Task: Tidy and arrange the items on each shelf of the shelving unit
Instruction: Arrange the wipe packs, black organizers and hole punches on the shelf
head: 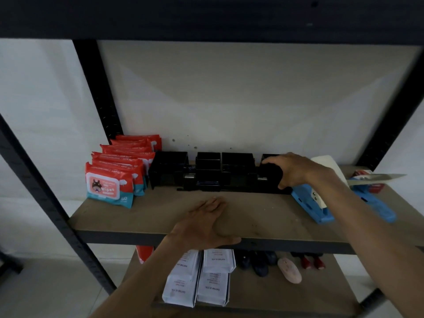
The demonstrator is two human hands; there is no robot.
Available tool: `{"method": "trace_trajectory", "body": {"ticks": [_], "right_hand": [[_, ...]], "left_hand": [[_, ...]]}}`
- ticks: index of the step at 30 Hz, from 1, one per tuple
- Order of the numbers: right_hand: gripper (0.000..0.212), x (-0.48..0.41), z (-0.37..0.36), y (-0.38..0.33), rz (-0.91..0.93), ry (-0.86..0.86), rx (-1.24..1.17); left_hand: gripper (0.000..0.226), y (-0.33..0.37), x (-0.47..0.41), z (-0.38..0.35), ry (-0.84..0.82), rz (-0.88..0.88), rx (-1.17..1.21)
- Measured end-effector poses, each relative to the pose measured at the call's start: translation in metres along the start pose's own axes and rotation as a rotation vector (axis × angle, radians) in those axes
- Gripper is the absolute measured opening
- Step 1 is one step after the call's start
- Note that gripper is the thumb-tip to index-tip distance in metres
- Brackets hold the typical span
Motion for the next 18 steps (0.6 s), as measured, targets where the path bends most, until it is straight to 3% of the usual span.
{"method": "trace_trajectory", "body": {"ticks": [6,9,14,18], "right_hand": [[0.055,-0.007,-0.024,-0.004,0.011,0.058,-0.007],[0.031,-0.007,-0.027,-0.012,0.007,0.131,-0.015],[0.049,-0.003,-0.034,-0.021,-0.067,0.232,-0.007],[0.043,0.001,-0.038,-0.023,-0.066,0.281,-0.040]], "left_hand": [[0.108,0.004,0.004,0.002,0.007,0.000,-0.012],[0.109,0.005,0.005,0.004,0.018,0.000,-0.011],[0.110,0.003,0.003,0.001,0.025,0.011,-0.015],[0.110,0.002,0.002,0.002,0.035,0.014,-0.016]]}}
Point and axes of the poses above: each hand's wrist, its own x-axis away from the middle knuckle, its own z-axis out of the back of the hand, y = z × x, the point moved 7 cm from there along -x, towards the middle knuckle, and after that the axes turned 8 degrees about z, right-handed, at the moved point
